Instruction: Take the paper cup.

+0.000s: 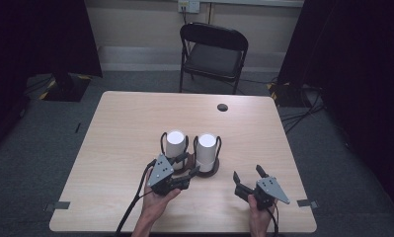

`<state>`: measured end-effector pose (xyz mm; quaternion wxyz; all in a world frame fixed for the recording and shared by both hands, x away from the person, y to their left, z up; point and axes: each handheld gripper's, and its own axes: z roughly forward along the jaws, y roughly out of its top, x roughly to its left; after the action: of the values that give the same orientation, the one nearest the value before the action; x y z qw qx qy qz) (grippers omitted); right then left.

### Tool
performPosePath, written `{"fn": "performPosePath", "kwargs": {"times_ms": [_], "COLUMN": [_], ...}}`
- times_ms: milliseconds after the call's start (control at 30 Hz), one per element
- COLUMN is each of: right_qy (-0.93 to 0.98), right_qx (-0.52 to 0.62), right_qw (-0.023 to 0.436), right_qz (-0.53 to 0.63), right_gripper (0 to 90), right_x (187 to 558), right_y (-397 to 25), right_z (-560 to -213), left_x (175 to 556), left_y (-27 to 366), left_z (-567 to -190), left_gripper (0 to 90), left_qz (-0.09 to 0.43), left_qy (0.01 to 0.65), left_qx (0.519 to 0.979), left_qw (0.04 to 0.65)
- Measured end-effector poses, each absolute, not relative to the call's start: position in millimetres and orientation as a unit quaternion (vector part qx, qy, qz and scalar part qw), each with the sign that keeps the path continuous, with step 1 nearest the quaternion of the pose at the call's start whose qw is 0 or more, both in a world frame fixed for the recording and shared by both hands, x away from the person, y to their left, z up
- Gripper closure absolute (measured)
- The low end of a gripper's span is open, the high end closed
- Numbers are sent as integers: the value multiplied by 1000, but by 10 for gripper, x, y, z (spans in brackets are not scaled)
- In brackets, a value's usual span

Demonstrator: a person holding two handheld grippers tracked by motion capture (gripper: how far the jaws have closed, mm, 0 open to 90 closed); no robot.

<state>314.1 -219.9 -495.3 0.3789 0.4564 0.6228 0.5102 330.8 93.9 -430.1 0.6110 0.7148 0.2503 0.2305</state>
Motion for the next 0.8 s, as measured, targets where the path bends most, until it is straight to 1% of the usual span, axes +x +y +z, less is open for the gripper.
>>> {"fn": "performPosePath", "kwargs": {"times_ms": [133, 200, 300, 367, 500, 600, 800], "right_qy": [624, 623, 623, 625, 624, 624, 624], "right_qx": [457, 457, 457, 456, 456, 456, 456], "right_qw": [378, 380, 381, 381, 381, 382, 383], "right_qz": [509, 509, 508, 506, 506, 507, 507], "right_gripper": [134, 134, 134, 134, 134, 135, 135], "right_x": [3140, 3138, 3137, 3139, 3139, 3139, 3135], "right_y": [-2198, -2196, -2192, -2187, -2190, -2190, -2188], "right_z": [-4951, -4952, -4953, -4951, -4952, -4952, -4953], "left_x": [3387, 3423, 3472, 3535, 3596, 3619, 3694], "left_y": [964, 944, 918, 900, 842, 788, 679], "left_z": [-4260, -4236, -4202, -4161, -4133, -4140, -4076], "left_gripper": [396, 372, 375, 360, 314, 306, 238], "left_qz": [202, 201, 196, 188, 190, 188, 193], "left_qy": [268, 271, 273, 275, 276, 276, 266], "left_qx": [716, 720, 715, 713, 717, 720, 731], "left_qw": [612, 606, 613, 617, 611, 608, 597]}}
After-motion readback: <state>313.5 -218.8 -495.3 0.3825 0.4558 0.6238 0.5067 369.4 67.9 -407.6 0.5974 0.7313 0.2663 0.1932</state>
